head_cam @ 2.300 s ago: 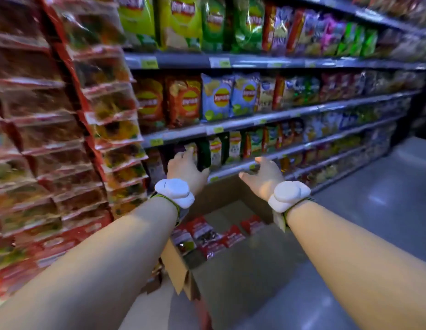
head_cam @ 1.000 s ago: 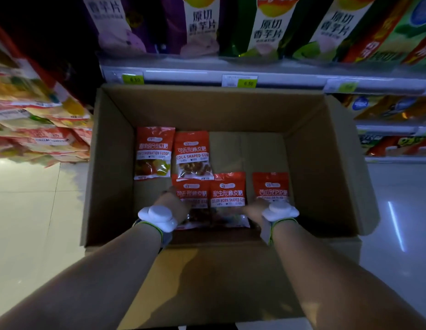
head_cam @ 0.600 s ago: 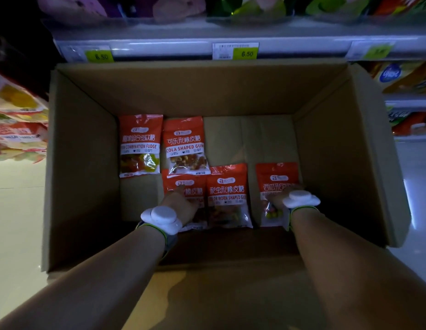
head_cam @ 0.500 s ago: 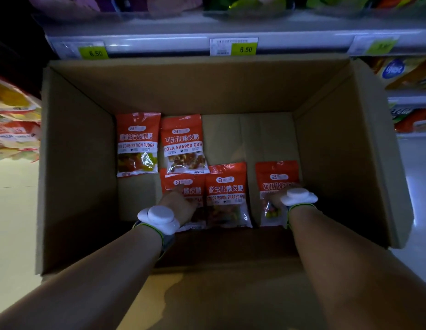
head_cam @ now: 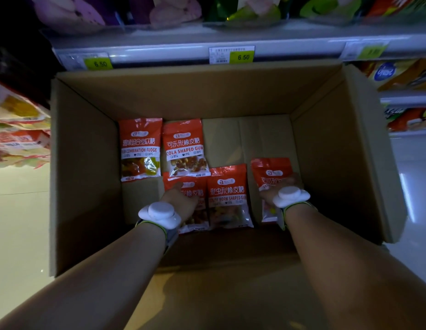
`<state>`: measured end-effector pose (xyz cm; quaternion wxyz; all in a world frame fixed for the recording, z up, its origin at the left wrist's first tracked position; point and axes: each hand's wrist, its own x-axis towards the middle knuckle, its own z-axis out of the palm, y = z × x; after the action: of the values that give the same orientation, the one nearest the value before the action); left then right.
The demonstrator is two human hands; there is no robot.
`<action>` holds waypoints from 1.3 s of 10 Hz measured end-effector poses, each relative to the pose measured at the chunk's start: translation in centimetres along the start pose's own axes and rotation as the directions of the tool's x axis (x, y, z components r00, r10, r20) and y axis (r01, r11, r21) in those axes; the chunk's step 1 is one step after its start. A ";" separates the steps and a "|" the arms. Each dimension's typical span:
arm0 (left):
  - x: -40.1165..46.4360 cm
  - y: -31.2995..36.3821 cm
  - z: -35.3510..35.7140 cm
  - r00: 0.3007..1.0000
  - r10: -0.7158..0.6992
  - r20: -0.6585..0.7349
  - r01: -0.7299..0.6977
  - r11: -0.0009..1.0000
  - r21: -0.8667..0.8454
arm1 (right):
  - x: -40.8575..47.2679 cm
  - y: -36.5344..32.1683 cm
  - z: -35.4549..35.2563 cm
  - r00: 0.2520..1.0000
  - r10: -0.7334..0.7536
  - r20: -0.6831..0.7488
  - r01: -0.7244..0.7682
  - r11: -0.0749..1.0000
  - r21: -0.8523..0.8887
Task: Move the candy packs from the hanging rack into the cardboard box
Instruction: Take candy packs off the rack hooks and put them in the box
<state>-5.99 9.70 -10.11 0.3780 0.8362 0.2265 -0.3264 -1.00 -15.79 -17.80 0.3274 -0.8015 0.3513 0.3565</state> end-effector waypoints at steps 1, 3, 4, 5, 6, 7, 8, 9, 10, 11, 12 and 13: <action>-0.8 0.8 -0.6 1.000 0.000 -0.006 0.000 0.996 -0.090 | -4.0 -2.4 -1.1 0.996 0.022 0.086 -0.020 1.000 -0.018; -1.8 2.2 -2.1 0.992 -0.109 0.068 0.126 0.929 -0.347 | -11.0 -6.4 -0.3 0.976 -0.129 0.178 0.136 0.990 -0.029; -2.9 3.1 -3.4 0.978 -0.203 0.056 0.198 0.799 -0.567 | -13.8 -8.0 2.9 0.942 -0.299 0.151 0.314 0.946 -0.086; -3.6 3.6 -4.1 0.977 -0.212 0.011 0.156 0.679 -0.717 | -14.3 -8.4 5.4 0.906 -0.382 0.183 0.395 0.918 -0.039; -4.1 3.3 -5.8 0.977 -0.214 -0.011 0.113 0.559 -0.822 | -17.2 -9.6 7.9 0.853 -0.451 0.265 0.451 0.890 0.064; -4.0 2.2 -6.5 0.977 -0.204 0.065 0.176 0.593 -0.786 | -18.5 -10.1 8.4 0.827 -0.443 0.345 0.446 0.892 0.075; -3.6 0.5 -6.9 0.962 -0.233 0.145 0.269 0.693 -0.669 | -17.8 -10.0 7.7 0.800 -0.369 0.473 0.361 0.926 0.113; -2.8 -0.9 -6.7 0.942 -0.285 0.176 0.334 0.756 -0.562 | -16.9 -9.6 6.8 0.842 -0.295 0.451 0.297 0.952 0.068; -2.0 -2.2 -6.5 0.928 -0.262 0.264 0.365 0.778 -0.511 | -14.7 -8.6 5.0 0.966 -0.150 0.209 0.186 0.969 -0.162; -0.9 -3.0 -5.9 0.932 -0.253 0.258 0.352 0.795 -0.494 | -12.7 -7.8 4.2 0.983 -0.001 0.186 0.072 0.924 -0.376; 0.1 -3.5 -5.4 0.944 -0.246 0.219 0.324 0.808 -0.492 | -10.4 -7.0 4.3 0.975 0.054 0.215 0.055 0.881 -0.469; 1.1 -4.3 -4.9 0.944 -0.259 0.204 0.326 0.822 -0.467 | -9.1 -6.7 5.3 0.961 0.031 0.276 0.110 0.871 -0.479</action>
<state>-6.14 16.31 -10.51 0.5387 0.6432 0.4028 -0.3659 -1.97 -5.07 -11.47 0.1664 -0.8078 0.1839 0.5347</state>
